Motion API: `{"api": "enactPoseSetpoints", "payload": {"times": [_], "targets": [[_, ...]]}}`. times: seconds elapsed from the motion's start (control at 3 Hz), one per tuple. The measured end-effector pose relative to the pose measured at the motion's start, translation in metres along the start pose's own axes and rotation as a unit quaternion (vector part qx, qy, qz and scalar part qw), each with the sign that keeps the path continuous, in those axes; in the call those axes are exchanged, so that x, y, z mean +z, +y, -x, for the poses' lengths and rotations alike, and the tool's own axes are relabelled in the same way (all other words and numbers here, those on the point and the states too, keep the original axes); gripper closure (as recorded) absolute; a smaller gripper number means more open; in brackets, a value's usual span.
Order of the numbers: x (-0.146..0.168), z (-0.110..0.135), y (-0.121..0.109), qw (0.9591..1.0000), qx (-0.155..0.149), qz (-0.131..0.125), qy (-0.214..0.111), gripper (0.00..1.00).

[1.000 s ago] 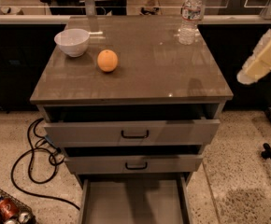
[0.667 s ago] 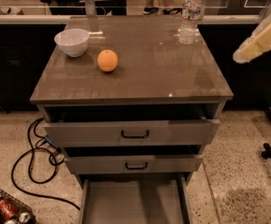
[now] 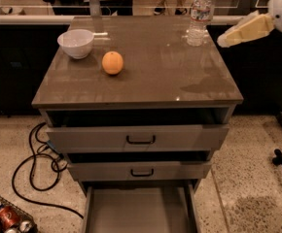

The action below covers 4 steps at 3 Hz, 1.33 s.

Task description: Place water bottle into bottom drawer

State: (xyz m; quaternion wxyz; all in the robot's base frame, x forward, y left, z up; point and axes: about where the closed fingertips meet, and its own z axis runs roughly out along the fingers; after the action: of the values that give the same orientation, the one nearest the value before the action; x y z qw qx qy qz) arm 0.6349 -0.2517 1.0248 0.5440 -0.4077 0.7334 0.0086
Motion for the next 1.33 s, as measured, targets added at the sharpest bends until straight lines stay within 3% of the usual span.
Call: {"api": "enactPoseSetpoints", "payload": {"times": [0.33, 0.67, 1.33], "targets": [[0.029, -0.017, 0.002, 0.9969, 0.057, 0.002, -0.054, 0.0], [0.048, -0.03, 0.008, 0.9884, 0.1, 0.016, -0.114, 0.0], [0.048, -0.028, 0.007, 0.9893, 0.096, 0.015, -0.109, 0.0]]}}
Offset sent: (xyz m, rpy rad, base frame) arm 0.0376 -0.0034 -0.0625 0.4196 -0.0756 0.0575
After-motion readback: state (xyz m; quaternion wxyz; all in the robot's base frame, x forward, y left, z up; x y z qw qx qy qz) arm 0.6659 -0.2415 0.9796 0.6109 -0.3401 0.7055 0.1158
